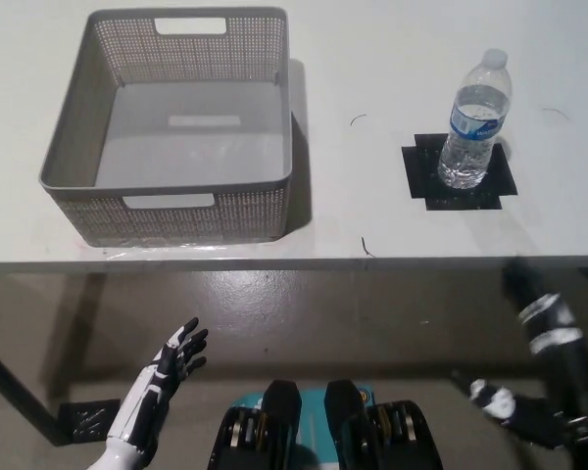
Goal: Use the right hand to pick up a water botttle and place it into a container on the left side
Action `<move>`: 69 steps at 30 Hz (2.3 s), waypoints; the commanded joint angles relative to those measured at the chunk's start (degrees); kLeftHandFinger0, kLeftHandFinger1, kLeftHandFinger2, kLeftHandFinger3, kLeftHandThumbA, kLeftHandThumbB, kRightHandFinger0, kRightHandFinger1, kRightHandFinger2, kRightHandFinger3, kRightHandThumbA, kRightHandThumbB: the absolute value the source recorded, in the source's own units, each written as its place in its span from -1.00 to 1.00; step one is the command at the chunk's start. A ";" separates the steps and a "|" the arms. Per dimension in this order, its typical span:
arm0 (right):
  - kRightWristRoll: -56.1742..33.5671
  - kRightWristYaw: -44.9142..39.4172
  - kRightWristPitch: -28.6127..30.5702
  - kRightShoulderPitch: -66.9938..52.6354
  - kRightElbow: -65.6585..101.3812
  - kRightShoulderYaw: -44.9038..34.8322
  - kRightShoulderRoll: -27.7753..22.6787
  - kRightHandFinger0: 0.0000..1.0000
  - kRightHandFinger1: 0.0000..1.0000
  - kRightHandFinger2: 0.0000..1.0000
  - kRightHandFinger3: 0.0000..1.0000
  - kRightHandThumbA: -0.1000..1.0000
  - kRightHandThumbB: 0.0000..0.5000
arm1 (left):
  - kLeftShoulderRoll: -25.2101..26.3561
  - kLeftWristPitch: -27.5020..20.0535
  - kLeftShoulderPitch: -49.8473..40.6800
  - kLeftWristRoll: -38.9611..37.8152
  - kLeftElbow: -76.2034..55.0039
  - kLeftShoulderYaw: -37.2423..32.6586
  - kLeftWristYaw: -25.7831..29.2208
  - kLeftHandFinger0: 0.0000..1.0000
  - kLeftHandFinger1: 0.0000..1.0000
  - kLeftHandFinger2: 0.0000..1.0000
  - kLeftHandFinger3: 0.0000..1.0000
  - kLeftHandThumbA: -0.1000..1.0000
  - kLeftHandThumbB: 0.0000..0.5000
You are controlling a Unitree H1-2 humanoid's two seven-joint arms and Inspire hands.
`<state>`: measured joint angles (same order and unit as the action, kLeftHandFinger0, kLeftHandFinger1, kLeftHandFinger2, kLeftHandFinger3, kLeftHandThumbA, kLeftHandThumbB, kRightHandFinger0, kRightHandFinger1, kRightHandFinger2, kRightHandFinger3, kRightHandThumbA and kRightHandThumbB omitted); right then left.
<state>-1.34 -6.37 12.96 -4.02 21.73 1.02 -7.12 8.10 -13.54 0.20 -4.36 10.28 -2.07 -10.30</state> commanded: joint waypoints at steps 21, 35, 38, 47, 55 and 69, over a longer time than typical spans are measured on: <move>-2.99 4.62 -11.97 31.65 -23.19 -11.59 -5.27 1.00 1.00 1.00 1.00 1.00 0.61 | 0.76 -3.47 0.08 -0.20 -0.04 -0.12 -1.36 1.00 1.00 1.00 1.00 1.00 -0.18; 2.85 6.84 -12.08 43.81 -46.03 -6.94 -6.53 1.00 1.00 1.00 1.00 1.00 1.00 | 0.74 -3.77 -0.30 0.23 -0.18 -0.35 -1.89 1.00 1.00 1.00 1.00 1.00 -0.24; 2.41 7.04 -11.77 44.91 -47.97 -6.80 -5.78 1.00 1.00 1.00 1.00 1.00 1.00 | 0.68 -4.24 -0.18 0.42 0.12 -0.35 -1.77 1.00 1.00 1.00 1.00 1.00 -0.25; 3.35 7.19 -10.69 48.93 -55.41 -4.90 -4.68 1.00 1.00 1.00 1.00 1.00 1.00 | 0.78 -3.70 -0.12 0.12 -0.49 -0.21 -1.87 1.00 1.00 1.00 1.00 1.00 -0.18; 4.42 7.29 -5.67 63.00 -78.27 -2.47 -4.86 1.00 1.00 1.00 1.00 0.99 1.00 | 0.80 -4.45 0.40 -0.11 0.18 -0.34 -2.20 1.00 1.00 1.00 1.00 1.00 -0.18; 0.68 28.04 -2.29 80.09 -101.00 -7.96 -0.73 -1.00 -0.94 -0.31 -0.30 -1.00 -0.39 | 1.10 -3.49 2.02 -0.52 -0.35 -0.55 -2.81 1.00 1.00 1.00 1.00 1.00 -0.11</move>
<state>1.72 10.65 2.85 66.83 -77.32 -4.54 -9.02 8.17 -15.40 0.34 -3.94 11.09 -2.25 -11.30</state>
